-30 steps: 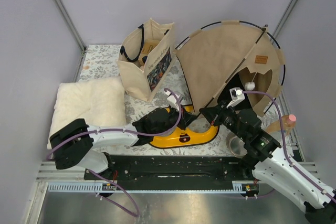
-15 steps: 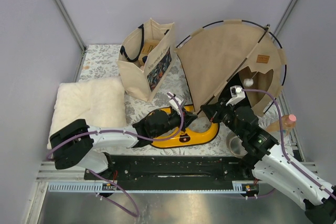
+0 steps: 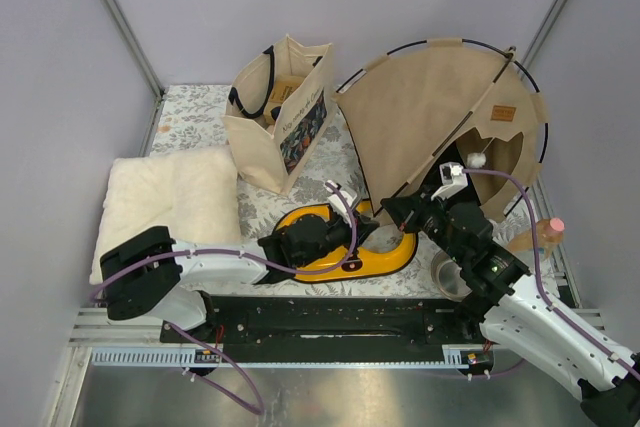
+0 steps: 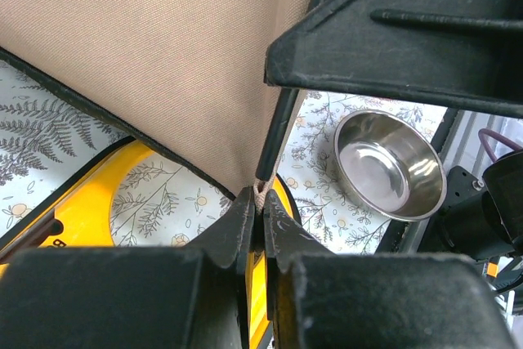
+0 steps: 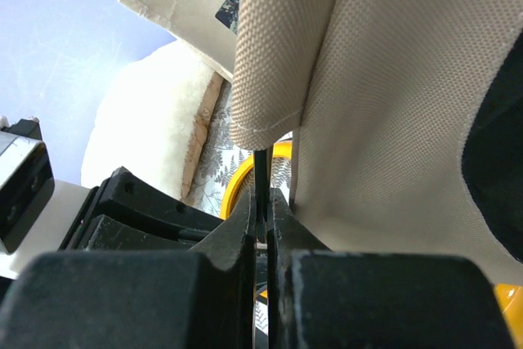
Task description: Set up the pet tent
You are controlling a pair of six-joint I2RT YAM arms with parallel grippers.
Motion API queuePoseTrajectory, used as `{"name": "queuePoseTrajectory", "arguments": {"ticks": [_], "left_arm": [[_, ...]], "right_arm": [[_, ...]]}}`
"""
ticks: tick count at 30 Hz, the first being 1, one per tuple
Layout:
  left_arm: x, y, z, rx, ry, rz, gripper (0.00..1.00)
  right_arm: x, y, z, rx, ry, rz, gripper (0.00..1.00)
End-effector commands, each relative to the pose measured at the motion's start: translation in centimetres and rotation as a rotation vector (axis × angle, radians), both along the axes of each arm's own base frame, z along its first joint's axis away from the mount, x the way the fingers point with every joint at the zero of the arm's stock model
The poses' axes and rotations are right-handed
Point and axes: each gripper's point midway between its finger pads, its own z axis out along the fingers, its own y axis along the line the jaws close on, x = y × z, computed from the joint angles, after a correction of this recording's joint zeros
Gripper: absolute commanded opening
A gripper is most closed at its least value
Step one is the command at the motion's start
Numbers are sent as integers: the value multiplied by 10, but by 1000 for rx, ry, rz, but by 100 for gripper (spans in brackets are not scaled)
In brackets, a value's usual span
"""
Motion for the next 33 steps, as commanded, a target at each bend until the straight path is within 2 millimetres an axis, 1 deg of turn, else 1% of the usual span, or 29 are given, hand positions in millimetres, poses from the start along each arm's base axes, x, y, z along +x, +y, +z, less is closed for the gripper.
{"name": "queuePoseTrajectory", "arguments": {"ticks": [1,8,10,13,20,27,33], "left_arm": [[-13,3,-30,124,20,-11,0],[-11,4,-28,129,14,16,0],[-10,5,-29,131,16,21,0],[-10,7,-29,129,19,26,0],[-12,6,-28,124,18,19,0],[-11,5,-27,121,20,22,0],[-10,6,-27,118,21,29,0]], "right_arm": [[20,-19,70,139,-162,-148,0],[17,-16,59,116,-143,-126,0],[17,-17,53,107,-131,-128,0],[15,-19,48,95,-125,-127,0],[20,-21,33,56,-108,-150,0],[24,-20,28,38,-105,-158,0],[22,-22,24,26,-99,-158,0]]}}
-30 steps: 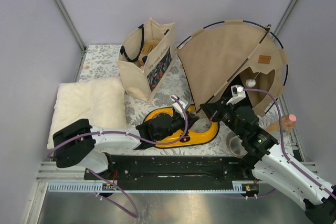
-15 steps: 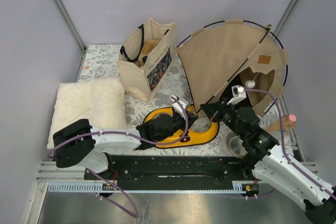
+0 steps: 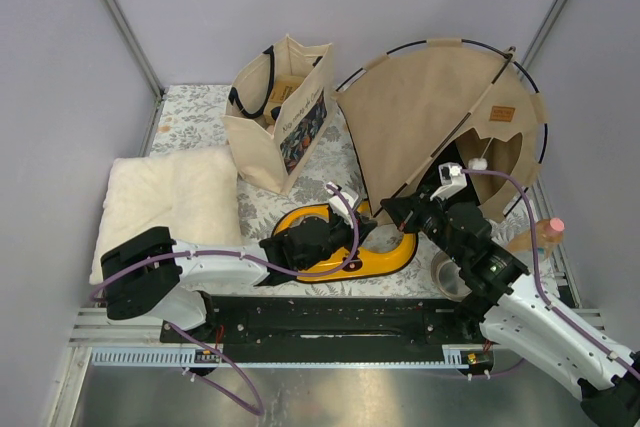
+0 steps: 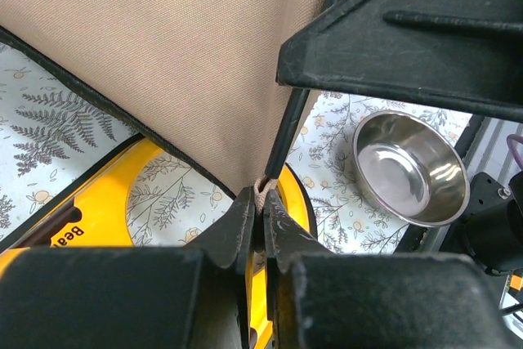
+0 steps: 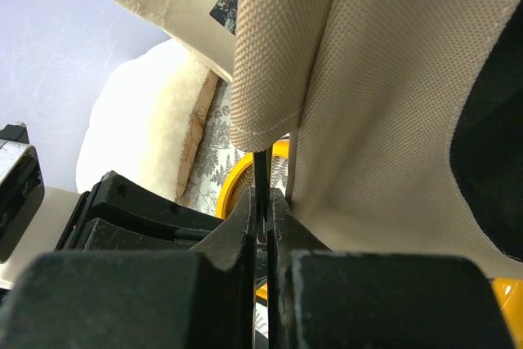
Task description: Set up the pet tent
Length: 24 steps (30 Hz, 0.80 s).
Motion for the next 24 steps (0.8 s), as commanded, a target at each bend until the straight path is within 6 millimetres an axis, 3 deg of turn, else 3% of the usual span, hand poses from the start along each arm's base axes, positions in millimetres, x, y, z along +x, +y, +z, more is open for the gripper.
{"name": "queuePoseTrajectory", "arguments": {"ticks": [1,24], "left_arm": [[-13,3,-24,87,37,-32,0],[-13,3,-19,75,30,-26,0]], "right_arm": [[19,-23,24,24,-101,-149,0],[23,-22,5,-23,-75,-155,0]]}}
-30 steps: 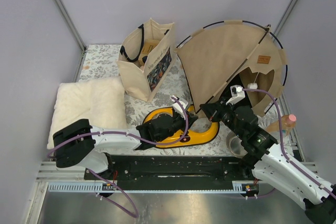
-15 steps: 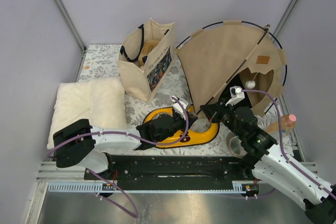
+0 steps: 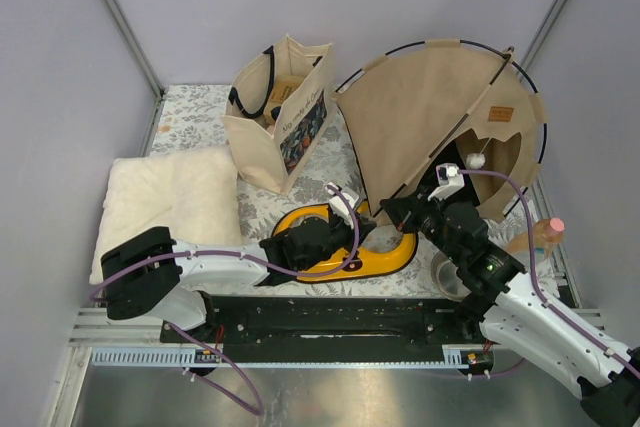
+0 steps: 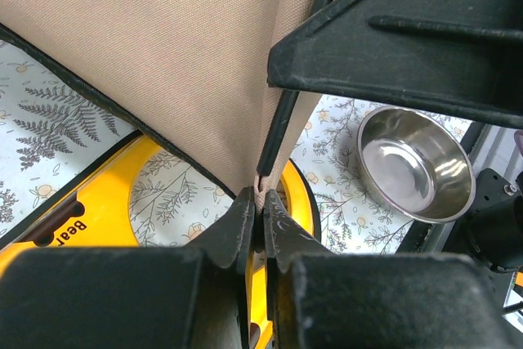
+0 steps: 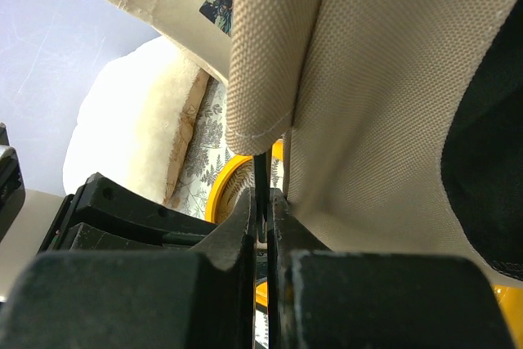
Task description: Set up the pet tent
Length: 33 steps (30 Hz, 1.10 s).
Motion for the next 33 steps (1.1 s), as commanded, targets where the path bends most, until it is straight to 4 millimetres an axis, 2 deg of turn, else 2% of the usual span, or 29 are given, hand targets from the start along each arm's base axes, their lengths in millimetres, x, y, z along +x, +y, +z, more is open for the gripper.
{"name": "queuePoseTrajectory", "arguments": {"ticks": [1,6,9,11,15,21,27,28,33], "left_arm": [[-12,1,-14,58,24,-28,0],[-11,2,-12,56,22,-23,0],[-11,2,-10,51,20,-22,0],[-11,2,-11,56,20,-22,0],[-10,3,-10,57,19,-13,0],[-6,5,-10,66,22,15,0],[-5,5,-9,80,22,17,0],[-6,4,-9,84,22,11,0],[-6,2,-12,119,16,-4,0]], "right_arm": [[18,-22,12,3,-73,-145,0],[17,-29,-7,-39,-47,-163,0],[18,-32,-12,-53,-43,-182,0],[20,-33,-12,-53,-43,-191,0],[19,-30,2,-35,-65,-175,0],[7,-7,16,-46,-99,-17,0],[-1,6,6,-69,-82,77,0],[-4,6,-1,-90,-57,87,0],[-5,4,0,-109,-55,90,0]]}}
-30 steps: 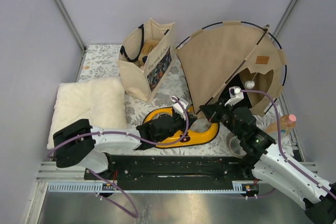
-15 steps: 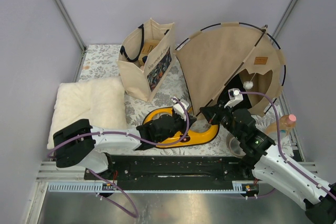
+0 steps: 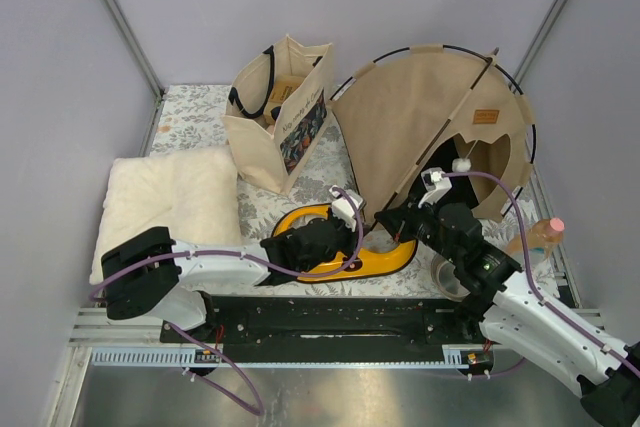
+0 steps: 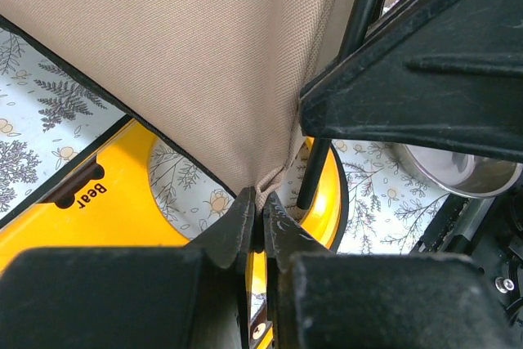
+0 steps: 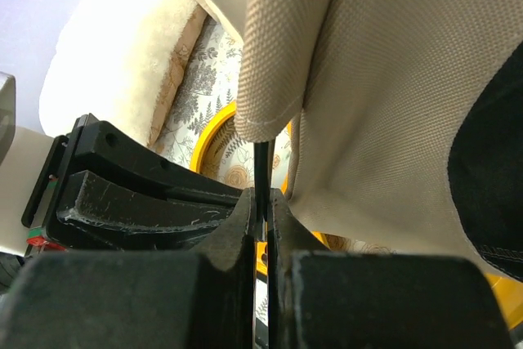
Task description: Set up the pet tent
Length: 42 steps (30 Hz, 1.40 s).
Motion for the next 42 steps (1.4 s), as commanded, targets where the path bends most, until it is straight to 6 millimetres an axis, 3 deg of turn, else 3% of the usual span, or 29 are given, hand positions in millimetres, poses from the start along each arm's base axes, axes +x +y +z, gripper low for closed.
{"name": "queuePoseTrajectory", "arguments": {"ticks": [1,9,15,28,42], "left_arm": [[-6,-9,12,9,-14,-39,0],[-10,-13,8,17,-3,-61,0],[-11,-14,8,14,1,-64,0],[-13,-16,1,18,16,-71,0],[-14,-18,2,12,17,-77,0]], "right_arm": [[11,-9,30,-3,-82,-52,0],[23,-17,55,54,-130,-138,0],[33,-28,57,71,-127,-229,0],[32,-35,83,188,-163,-276,0],[39,-42,67,166,-116,-344,0]]}}
